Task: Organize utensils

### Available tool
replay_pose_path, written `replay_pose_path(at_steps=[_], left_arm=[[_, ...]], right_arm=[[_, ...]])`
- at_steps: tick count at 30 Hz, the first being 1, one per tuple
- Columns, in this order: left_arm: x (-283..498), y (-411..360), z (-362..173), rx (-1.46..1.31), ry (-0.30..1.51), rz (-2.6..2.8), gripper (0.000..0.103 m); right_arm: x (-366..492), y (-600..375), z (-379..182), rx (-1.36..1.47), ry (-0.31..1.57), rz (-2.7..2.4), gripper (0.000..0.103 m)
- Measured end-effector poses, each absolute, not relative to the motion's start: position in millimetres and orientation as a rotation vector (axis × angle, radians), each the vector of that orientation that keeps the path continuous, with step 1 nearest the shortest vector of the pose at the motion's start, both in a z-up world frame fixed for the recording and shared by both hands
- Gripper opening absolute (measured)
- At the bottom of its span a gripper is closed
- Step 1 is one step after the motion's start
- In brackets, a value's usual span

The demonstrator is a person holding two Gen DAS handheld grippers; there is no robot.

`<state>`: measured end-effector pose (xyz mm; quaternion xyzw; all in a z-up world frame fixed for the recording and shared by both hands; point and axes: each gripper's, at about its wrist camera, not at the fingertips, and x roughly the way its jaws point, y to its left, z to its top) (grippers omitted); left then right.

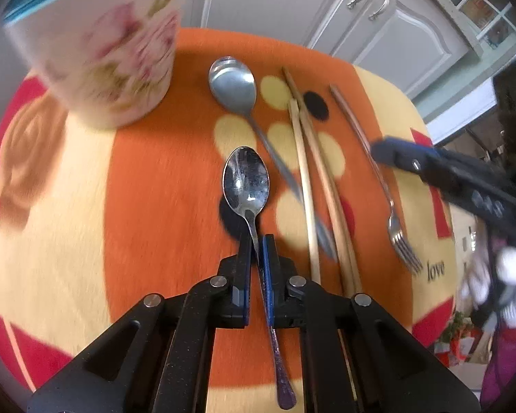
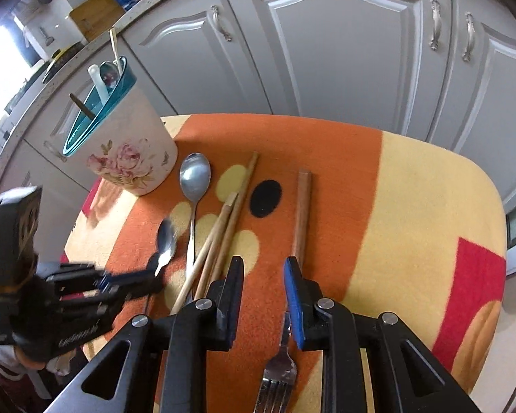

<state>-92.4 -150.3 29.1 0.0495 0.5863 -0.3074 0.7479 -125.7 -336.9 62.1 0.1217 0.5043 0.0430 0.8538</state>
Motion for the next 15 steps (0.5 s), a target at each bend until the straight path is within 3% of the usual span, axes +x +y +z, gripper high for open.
replay_pose_path(at_steps=[6, 9, 15], left_arm=[[-86.0, -138.4, 38.9, 0.097, 1.248, -0.644, 0.008], [-77.0, -140.0, 38.9, 0.087, 1.226, -0.626, 0.023], [-65.5, -153.3, 28.4, 0.112, 1.219, -0.652, 0.028]], right_arm=[[-122.7, -337.7, 54.7, 0.262, 1.074, 0.081, 0.030], [-119.4, -340.6, 53.8, 0.266, 1.074, 0.079, 0.031], [-103.8, -346.2, 47.7, 0.242, 1.087, 0.082, 0.031]])
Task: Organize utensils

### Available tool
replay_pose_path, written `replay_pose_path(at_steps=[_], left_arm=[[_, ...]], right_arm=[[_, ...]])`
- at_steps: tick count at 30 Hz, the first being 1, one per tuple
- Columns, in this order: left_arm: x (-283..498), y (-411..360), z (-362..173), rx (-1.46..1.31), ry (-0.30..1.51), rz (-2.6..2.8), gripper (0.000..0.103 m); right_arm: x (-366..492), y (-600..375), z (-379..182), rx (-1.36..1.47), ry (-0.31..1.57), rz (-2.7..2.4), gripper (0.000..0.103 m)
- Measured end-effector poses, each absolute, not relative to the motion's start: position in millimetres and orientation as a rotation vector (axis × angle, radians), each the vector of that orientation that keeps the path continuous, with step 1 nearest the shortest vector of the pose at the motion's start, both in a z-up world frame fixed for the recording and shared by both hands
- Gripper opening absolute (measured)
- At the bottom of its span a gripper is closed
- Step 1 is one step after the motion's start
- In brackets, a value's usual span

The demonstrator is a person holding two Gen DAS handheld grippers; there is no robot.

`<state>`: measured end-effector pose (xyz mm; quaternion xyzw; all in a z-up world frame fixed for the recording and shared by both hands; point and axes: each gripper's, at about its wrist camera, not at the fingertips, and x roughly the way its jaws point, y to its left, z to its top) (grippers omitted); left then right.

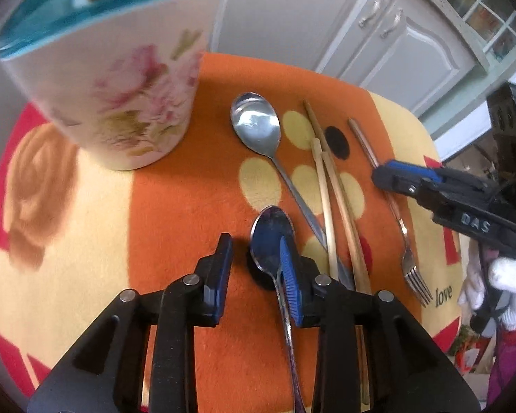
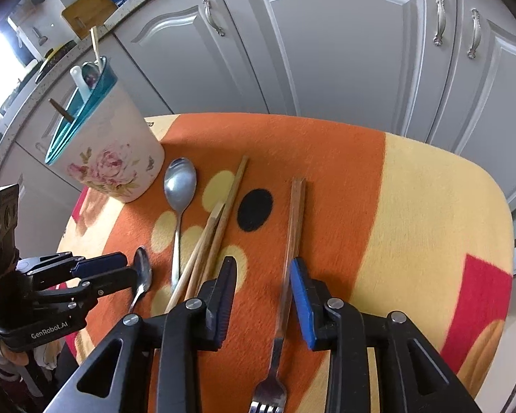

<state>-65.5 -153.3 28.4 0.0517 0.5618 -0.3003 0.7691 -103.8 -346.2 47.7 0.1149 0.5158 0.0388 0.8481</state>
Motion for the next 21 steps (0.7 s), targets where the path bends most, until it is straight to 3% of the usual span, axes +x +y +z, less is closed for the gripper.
replay_pose_path(at_steps=[5, 9, 10, 11, 14, 21], left_arm=[[-55.7, -164.3, 28.3, 0.125, 1.204, -0.676, 0.028], [-52.3, -168.4, 28.2, 0.147, 1.203, -0.700, 0.028], [-52.9, -171.2, 28.4, 0.158, 1.200, -0.708, 0.023], [-53.7, -172.7, 27.9, 0.163, 1.201, -0.726, 0.015], [-54.5, -177.2, 28.2, 0.175, 1.203, -0.742, 0.006], [-58.1, -169.6, 46.0, 0.137, 1.193, -0.746, 0.001]], right_arm=[[-84.4, -348.1, 38.9, 0.202, 1.113, 0.062, 0.029], [-69.5, -353.9, 40.0, 0.195, 1.116, 0.055, 0.018], [-66.7, -355.3, 40.4, 0.191, 1.120, 0.052, 0.011], [-63.0, -356.4, 40.8, 0.184, 1.127, 0.057, 0.011], [-62.4, -353.9, 44.1, 0.145, 1.141, 0.073, 0.011], [-100.3, -357.3, 90.3, 0.209, 1.032, 0.122, 0.009]])
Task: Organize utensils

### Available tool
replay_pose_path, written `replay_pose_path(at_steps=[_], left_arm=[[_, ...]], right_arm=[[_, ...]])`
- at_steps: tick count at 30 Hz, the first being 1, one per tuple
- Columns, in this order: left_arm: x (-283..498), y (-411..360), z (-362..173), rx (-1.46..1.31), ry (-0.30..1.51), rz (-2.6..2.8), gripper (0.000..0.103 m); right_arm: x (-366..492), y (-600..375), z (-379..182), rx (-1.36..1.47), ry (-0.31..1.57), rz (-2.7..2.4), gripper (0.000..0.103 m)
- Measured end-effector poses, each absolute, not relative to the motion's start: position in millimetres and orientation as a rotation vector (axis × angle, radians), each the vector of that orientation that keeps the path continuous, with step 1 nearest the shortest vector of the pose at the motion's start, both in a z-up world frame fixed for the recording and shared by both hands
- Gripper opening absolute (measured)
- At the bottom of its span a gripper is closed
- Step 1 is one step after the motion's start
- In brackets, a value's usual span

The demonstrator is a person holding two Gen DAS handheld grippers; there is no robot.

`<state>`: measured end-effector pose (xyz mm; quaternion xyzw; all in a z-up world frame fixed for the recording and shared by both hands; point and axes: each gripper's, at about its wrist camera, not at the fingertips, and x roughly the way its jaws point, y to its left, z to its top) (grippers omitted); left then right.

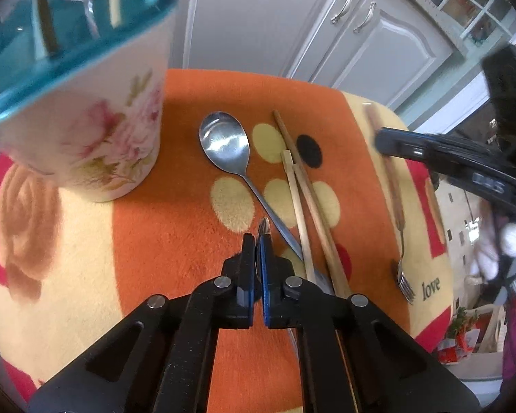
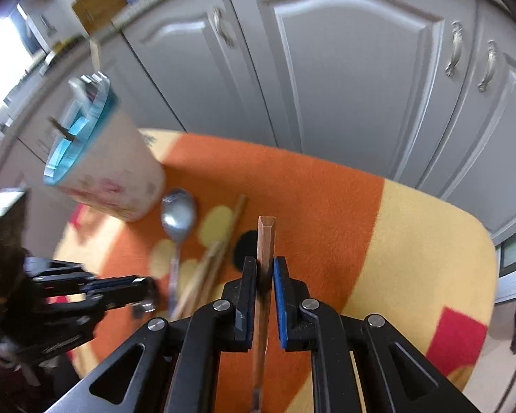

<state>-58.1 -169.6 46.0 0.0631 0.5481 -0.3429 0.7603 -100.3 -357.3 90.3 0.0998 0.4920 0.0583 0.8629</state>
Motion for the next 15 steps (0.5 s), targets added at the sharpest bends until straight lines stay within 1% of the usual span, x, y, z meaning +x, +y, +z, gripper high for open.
replay_pose_path(at_steps=[9, 15], left_arm=[[-79.2, -157.0, 93.1, 0.099, 1.096, -0.777, 0.001], [-81.7, -137.3, 89.9, 0.082, 1.113, -0.738, 0.001]], right_arm=[[-161.5, -348.1, 139.6, 0.222, 0.914, 0.145, 0.009], [-189.1, -340.2, 155.8, 0.196, 0.878, 0.140, 0.009]])
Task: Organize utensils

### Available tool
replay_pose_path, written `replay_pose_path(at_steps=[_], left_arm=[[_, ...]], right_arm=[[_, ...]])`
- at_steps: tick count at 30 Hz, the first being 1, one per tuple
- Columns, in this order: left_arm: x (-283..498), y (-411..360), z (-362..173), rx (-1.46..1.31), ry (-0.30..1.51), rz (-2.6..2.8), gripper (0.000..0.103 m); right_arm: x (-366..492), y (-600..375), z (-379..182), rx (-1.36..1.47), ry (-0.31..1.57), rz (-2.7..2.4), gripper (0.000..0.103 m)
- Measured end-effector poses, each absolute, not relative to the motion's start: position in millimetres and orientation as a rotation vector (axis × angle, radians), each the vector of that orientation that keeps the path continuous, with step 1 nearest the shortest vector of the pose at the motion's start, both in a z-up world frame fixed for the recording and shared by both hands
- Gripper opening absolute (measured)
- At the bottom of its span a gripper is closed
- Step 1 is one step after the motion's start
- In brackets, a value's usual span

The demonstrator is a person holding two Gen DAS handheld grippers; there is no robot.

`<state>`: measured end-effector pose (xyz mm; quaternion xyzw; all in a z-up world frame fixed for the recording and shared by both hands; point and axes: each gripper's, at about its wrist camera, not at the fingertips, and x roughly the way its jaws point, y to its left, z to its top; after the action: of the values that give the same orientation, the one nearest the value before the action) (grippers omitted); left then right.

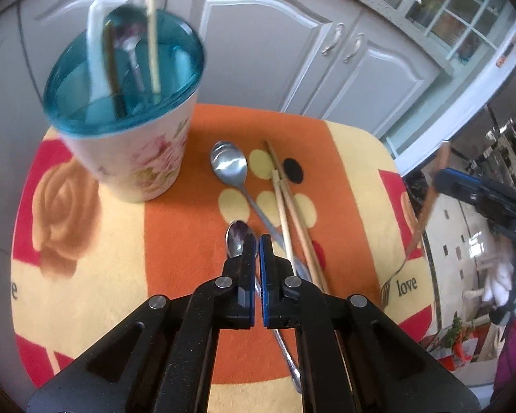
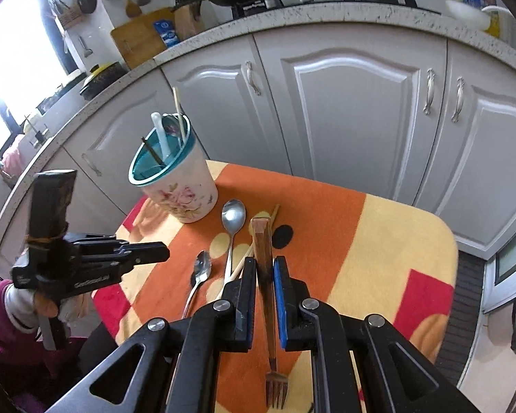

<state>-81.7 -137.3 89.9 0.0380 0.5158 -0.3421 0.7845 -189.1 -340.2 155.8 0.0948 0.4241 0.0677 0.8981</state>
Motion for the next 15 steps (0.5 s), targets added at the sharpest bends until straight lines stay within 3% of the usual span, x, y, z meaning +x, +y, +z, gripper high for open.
replay_pose_path(at_steps=[4, 6, 7, 8, 15], left_arm=[[-76.1, -137.3, 72.1, 0.078, 1.166, -0.707, 0.003], [-71.5, -139.7, 61.1, 0.089, 1.181, -0.695, 0.016], [-69.6, -141.0, 56.5, 0.095, 1.184, -0.686, 0.029], [-68.8, -142.6, 53.3, 0.093, 1.187, -0.691, 0.031], [-59.2, -161.1, 27.9, 0.118, 1.230, -0.726, 0.031]], right_arm=[[-193.9, -337.5, 158.4, 0.202, 0.869, 0.134, 0.009], [-193.5, -338.4, 157.8, 0.205, 0.869, 0.132, 0.009], [-193.1, -338.4, 158.0, 0.206, 0.869, 0.132, 0.009], [-192.4, -338.2, 157.5, 0.206, 0.870, 0.130, 0.009], [-190.1, -338.3, 156.4, 0.201, 0.884, 0.131, 0.009]])
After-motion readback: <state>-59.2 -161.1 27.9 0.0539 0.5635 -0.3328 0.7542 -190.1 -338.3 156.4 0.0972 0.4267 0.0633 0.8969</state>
